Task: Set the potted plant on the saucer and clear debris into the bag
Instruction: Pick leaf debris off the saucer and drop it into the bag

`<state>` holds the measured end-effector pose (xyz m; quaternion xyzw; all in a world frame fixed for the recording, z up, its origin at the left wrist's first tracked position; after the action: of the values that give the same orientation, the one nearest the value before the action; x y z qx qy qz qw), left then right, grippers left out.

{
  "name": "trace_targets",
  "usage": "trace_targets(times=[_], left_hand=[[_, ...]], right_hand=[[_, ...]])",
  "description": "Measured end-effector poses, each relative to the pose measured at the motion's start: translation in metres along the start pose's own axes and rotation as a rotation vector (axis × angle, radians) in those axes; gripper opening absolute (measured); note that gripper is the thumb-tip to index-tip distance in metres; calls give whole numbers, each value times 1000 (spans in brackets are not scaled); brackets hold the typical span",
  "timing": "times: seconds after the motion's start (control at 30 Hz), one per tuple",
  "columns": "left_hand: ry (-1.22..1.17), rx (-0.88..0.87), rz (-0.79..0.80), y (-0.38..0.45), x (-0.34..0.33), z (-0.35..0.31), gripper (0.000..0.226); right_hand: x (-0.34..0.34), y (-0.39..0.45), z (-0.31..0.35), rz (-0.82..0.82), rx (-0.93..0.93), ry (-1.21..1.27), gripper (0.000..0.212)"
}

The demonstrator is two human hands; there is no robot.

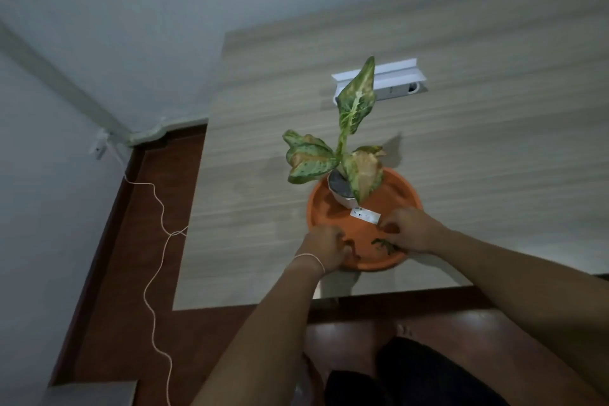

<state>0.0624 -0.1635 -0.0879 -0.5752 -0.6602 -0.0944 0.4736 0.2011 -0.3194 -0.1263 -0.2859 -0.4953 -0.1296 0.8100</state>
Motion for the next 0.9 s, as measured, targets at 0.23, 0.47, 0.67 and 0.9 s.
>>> trace_targets(times=[0.23, 0.47, 0.67, 0.9], left_hand=[[177, 66, 172, 34, -36, -20, 53], [317, -38, 242, 43, -46, -36, 29], [316, -27, 261, 45, -47, -42, 24], [295, 39, 262, 53, -56, -29, 21]], right_hand=[[-7, 11, -3, 236, 209, -265, 29], [-18, 26, 17, 286, 379, -474, 30], [-30, 24, 15, 252, 424, -455, 25], [-37, 19, 14, 179, 373, -373, 24]])
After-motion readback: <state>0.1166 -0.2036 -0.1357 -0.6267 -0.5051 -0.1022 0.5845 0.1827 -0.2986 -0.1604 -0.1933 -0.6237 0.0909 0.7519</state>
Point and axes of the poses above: each hand's wrist, its own y-axis towards the middle knuckle, its own x-axis out of the back of the hand, z = x × y, the point moved 4 cm from there along y, towards the middle knuckle, and after that the axes turned 6 degrees about -y, right-handed, at the moved point
